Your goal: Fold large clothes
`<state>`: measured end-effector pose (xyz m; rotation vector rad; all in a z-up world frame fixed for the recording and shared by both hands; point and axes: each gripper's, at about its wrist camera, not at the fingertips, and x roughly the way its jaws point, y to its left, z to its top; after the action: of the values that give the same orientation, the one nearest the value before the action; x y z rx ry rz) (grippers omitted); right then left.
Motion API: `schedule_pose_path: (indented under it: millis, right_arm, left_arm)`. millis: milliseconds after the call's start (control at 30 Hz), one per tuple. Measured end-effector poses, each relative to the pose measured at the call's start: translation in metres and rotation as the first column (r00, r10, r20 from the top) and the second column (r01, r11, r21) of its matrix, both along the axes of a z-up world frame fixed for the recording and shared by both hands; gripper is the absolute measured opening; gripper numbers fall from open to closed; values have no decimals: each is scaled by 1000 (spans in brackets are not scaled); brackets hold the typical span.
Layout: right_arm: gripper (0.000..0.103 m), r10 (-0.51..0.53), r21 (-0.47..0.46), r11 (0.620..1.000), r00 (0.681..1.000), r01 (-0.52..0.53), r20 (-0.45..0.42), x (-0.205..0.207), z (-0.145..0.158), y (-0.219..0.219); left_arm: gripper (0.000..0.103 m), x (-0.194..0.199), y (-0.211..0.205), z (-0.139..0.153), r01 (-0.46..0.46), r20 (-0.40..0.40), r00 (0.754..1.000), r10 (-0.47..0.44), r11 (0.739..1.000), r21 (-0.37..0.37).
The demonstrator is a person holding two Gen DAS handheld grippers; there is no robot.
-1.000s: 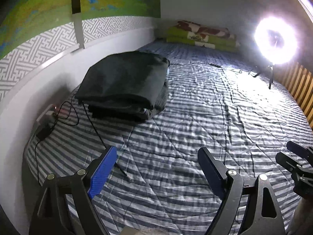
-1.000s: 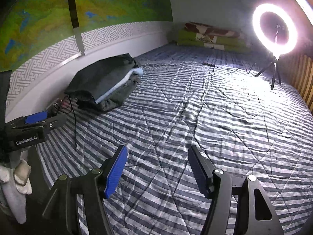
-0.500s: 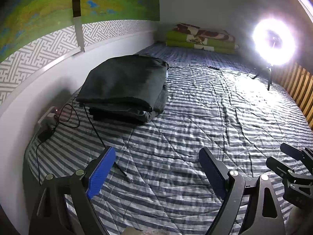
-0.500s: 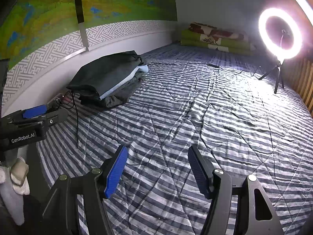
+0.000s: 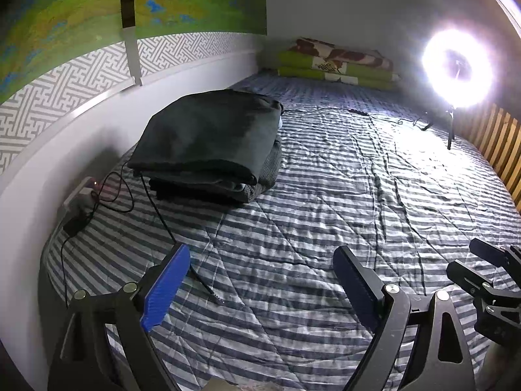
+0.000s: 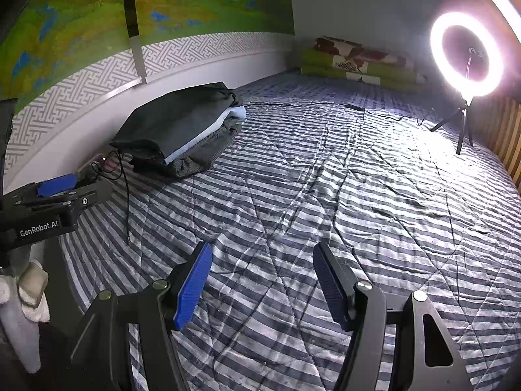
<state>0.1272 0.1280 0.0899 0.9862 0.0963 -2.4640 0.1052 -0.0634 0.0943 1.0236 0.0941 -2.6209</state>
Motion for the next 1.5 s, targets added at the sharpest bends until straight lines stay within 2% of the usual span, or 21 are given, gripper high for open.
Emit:
schedule_pose_path:
  millis: [1500]
  right_arm:
    - [61,-19,-6,1000,1000,19,14,-3,-2,3]
  left_arm:
    - [93,-6,-1,-7,21,14,1000,-21,1000,4]
